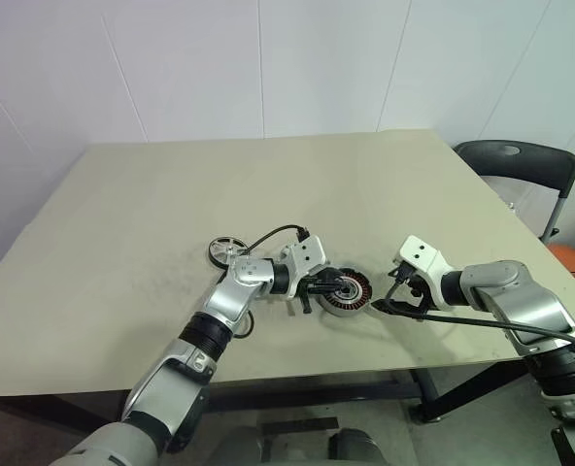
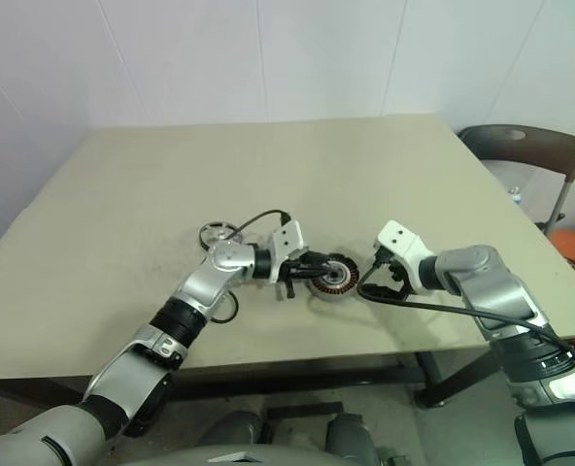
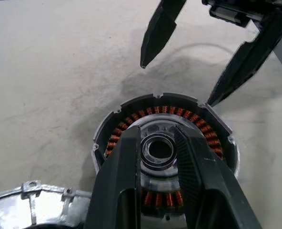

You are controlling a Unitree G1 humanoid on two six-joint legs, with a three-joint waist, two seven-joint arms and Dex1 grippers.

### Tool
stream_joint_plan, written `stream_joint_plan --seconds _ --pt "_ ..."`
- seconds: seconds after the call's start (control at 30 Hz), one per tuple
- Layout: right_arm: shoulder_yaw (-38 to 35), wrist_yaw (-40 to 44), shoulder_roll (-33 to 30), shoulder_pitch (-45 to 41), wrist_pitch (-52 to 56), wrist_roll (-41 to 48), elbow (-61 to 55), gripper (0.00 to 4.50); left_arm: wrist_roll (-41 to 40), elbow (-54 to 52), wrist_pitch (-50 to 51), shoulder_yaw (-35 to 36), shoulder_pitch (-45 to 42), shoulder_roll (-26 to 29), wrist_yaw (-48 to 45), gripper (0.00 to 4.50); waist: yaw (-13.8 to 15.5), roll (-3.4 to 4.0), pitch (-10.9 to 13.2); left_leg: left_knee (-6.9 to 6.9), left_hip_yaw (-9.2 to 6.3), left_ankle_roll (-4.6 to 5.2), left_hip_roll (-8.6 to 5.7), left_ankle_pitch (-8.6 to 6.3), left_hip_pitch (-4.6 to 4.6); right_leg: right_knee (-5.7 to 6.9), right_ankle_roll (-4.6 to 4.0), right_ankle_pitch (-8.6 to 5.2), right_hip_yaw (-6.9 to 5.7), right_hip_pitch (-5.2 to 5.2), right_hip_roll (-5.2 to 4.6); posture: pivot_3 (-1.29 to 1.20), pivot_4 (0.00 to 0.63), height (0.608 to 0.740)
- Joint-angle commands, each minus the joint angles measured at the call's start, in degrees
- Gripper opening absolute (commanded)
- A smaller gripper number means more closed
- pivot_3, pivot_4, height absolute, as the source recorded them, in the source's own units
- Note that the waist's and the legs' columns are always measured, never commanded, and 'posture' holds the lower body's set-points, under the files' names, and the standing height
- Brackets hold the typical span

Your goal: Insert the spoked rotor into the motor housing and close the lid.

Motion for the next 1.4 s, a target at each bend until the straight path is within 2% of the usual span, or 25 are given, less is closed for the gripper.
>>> stream_joint_plan --seconds 0.03,0.47,0.53,0.6,0.73,0.97,1.17,1.4 --pt "-1.07 -0.19 -0.29 -0.49 0.12 0.40 -1.87 4.50 -0.52 0.94 -2.51 1.50 -0.50 -0.87 0.76 0.69 -0.05 0.00 0.00 0.00 0.00 0.00 0.00 0.00 0.00 0.00 0.00 0.00 0.00 0.00 0.00 0.00 0.000 0.740" --pt "-0.87 -0.19 -0.21 -0.68 -0.12 0.22 -1.48 4.50 -0.57 1.28 -1.86 1.35 -0.44 -1.05 -1.09 0.69 -0.05 0.01 0.00 0.02 0.02 0.00 0.00 0.00 0.03 0.02 0.00 0.01 0.00 0.03 0.00 0.00 0.000 0.740" --pt "-0.88 -0.25 -0.19 -0.56 -0.08 0.24 -1.66 4.50 -1.08 0.77 -1.27 1.42 0.01 -0.99 -2.00 1.42 -0.06 0.01 -0.01 0.02 0.02 0.00 0.00 0.00 0.03 0.03 0.00 0.01 0.00 0.03 0.00 0.00 0.000 0.740" --pt "-0.82 -0.33 -0.07 -0.56 -0.16 0.20 -1.59 4.50 -2.08 0.00 -0.42 1.78 0.69 -1.10 -3.10 1.96 -0.06 0.01 -0.01 0.02 0.02 0.00 0.00 0.00 0.04 0.04 0.00 0.01 0.00 0.03 0.00 0.00 0.000 0.740" --pt "-0.81 -0.44 0.15 -0.56 -0.39 0.19 -1.26 4.50 -4.92 -0.51 0.23 5.79 0.80 -3.01 0.53 3.24 -0.04 0.01 -0.01 0.03 0.01 0.00 0.00 0.00 0.06 0.05 0.00 0.02 0.01 0.03 0.00 0.00 0.000 0.740" --pt "-0.62 -0.55 0.34 -0.46 -0.58 0.13 -1.02 4.50 -8.10 -1.29 0.60 10.85 -0.30 -3.56 3.59 3.24 -0.09 0.01 -0.01 0.05 0.02 0.00 0.00 0.00 0.14 0.09 0.00 0.02 0.02 0.10 0.00 0.00 0.000 0.740" --pt "-1.07 -0.41 1.61 -1.09 -1.04 0.94 -0.83 4.50 -16.72 -3.60 3.00 18.73 -2.16 -5.87 5.69 3.24 -0.09 0.00 -0.01 0.07 0.02 -0.01 0.01 0.00 0.14 0.09 0.00 0.02 0.03 0.11 0.00 0.00 0.000 0.740" --pt "-3.35 -0.01 3.30 -2.16 -0.51 4.22 -3.48 4.50 -22.18 -10.14 7.37 22.29 -0.34 -3.05 5.02 3.24 -0.18 0.01 -0.02 0.05 0.04 -0.01 0.01 0.01 0.21 0.12 -0.01 0.05 0.04 0.12 0.03 0.00 0.000 0.740"
